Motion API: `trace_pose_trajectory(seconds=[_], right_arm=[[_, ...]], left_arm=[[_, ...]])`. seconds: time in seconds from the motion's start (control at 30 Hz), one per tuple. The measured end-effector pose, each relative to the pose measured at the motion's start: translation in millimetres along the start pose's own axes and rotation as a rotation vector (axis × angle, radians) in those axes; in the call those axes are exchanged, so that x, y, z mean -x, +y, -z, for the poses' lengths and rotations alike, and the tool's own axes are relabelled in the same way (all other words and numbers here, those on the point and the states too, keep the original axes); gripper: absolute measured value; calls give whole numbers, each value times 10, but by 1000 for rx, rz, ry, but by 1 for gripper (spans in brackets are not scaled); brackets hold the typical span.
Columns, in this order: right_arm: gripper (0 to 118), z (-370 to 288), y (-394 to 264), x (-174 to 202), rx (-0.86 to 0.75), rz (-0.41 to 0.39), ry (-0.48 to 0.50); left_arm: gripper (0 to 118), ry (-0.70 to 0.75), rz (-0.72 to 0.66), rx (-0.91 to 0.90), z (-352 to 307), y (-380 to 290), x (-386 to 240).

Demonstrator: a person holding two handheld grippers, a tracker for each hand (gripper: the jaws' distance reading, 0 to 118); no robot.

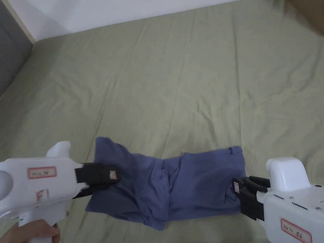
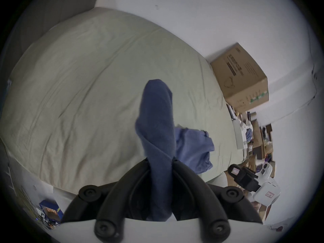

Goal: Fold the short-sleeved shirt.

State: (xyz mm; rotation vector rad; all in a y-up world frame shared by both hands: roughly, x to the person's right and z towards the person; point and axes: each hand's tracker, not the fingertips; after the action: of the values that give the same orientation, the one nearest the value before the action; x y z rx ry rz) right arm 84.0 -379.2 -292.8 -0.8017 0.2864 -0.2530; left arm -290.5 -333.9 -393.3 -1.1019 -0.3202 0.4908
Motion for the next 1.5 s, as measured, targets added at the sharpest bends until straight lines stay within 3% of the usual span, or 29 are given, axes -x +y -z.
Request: trace_pose_trajectory(seconds=[0.13,0.27,0.43,0.47,0.53,0.57,0.6,0.77,0.87,0.97,1.17,1.5], right_arm=[[0,-122,-41,-216,-21,29,-3],[0,-234,-125,-466,-25,59,-33],[0,-391,-275,-756,-43,156,-72],[0,-400,-294,-789,-42,167,-74],[0,-400,-350,-858,-29,186,-82],[0,-400,-373,-873,-25,189,-88],[0,-402,-401,-886,-19,191,-95],[0,-409,-454,-870,-16,200,-88],[0,-393,-458,-830,-20,196,-84],[0,-360,-451,-805,-22,195,-74],[0,-354,-444,-772,-15,186,-69],[0,-432,-469,-839,-2,195,-109]], left_arm=[[9,-4,83,45,392,-34,-624],[9,-42,56,154,989,-47,-1047],[13,-58,132,276,1605,-132,-1447],[24,-58,140,293,1666,-155,-1474],[81,-77,206,342,1773,-215,-1565],[102,-87,212,341,1767,-239,-1586],[111,-102,223,334,1747,-256,-1602],[111,-97,201,215,1442,-146,-1477],[103,-33,169,145,1276,-108,-1330],[11,35,175,137,1314,-134,-1235],[5,-71,202,252,1727,-368,-1277],[0,-49,352,408,2351,-829,-1756]])
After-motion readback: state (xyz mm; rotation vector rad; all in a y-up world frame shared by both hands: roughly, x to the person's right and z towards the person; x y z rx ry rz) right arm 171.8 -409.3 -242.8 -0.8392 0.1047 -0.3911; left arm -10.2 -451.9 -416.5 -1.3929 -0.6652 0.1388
